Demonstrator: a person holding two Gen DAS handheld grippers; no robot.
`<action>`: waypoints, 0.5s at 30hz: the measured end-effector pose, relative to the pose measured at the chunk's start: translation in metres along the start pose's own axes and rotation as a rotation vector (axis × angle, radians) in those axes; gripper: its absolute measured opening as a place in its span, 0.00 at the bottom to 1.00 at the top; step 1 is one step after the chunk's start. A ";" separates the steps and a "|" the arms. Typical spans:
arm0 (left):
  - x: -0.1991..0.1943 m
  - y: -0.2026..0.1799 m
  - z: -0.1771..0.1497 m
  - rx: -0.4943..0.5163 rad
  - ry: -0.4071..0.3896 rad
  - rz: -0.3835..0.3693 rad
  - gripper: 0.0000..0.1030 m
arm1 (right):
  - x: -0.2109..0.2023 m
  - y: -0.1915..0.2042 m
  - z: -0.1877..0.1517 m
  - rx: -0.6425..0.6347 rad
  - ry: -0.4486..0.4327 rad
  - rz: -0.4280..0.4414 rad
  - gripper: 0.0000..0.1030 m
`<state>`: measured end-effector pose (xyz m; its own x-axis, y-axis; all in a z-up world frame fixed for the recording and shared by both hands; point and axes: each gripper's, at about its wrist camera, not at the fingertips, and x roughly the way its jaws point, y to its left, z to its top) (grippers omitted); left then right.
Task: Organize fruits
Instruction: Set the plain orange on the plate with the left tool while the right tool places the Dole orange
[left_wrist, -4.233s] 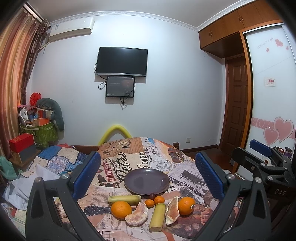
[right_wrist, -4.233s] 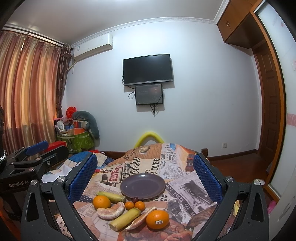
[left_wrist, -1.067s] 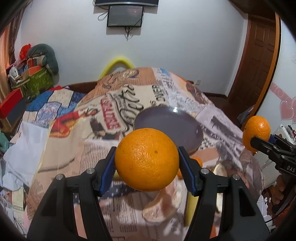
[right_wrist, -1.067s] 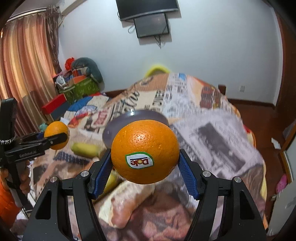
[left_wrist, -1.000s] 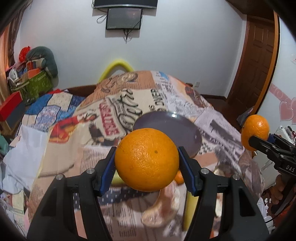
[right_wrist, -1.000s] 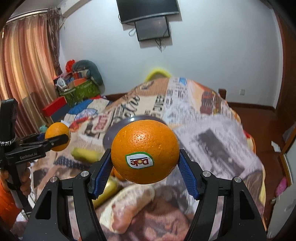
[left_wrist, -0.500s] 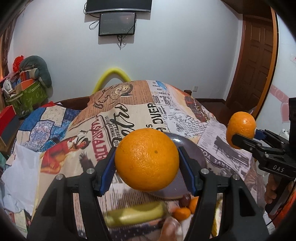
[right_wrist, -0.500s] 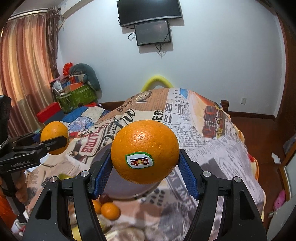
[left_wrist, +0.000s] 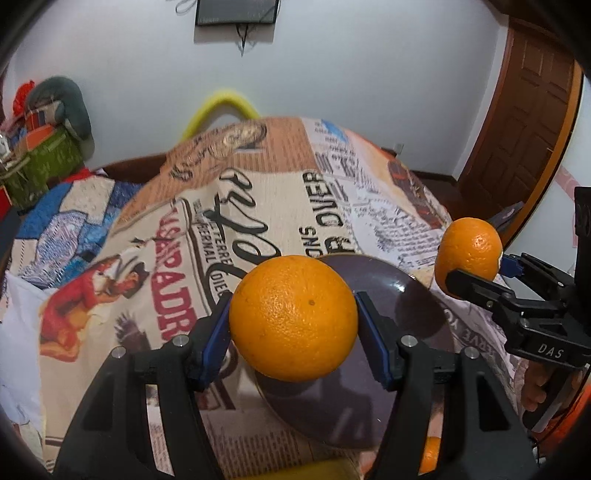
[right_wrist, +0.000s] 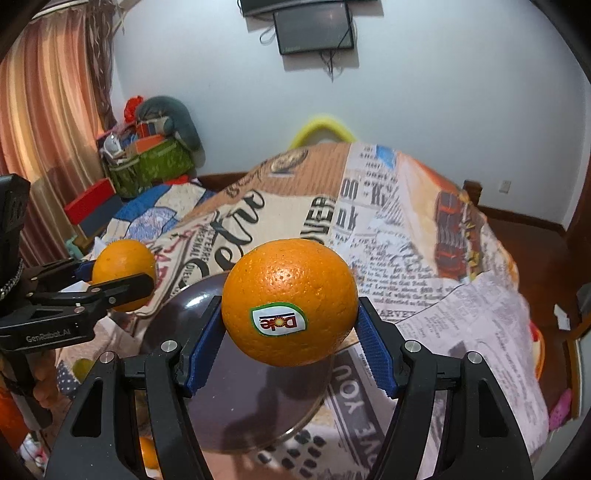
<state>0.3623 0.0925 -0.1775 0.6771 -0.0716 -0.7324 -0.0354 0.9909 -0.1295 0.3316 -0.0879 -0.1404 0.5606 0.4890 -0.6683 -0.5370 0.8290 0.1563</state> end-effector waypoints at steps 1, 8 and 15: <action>0.004 0.002 0.000 -0.003 0.011 -0.004 0.61 | 0.005 -0.001 0.000 0.002 0.013 0.005 0.64; 0.038 0.003 -0.001 0.006 0.099 -0.010 0.61 | 0.033 0.000 -0.001 -0.016 0.095 0.017 0.64; 0.051 0.000 0.000 0.032 0.159 -0.007 0.62 | 0.056 0.003 -0.010 -0.050 0.181 0.020 0.64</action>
<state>0.3969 0.0887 -0.2150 0.5525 -0.0927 -0.8283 -0.0057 0.9934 -0.1149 0.3552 -0.0611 -0.1850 0.4292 0.4444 -0.7863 -0.5801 0.8029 0.1372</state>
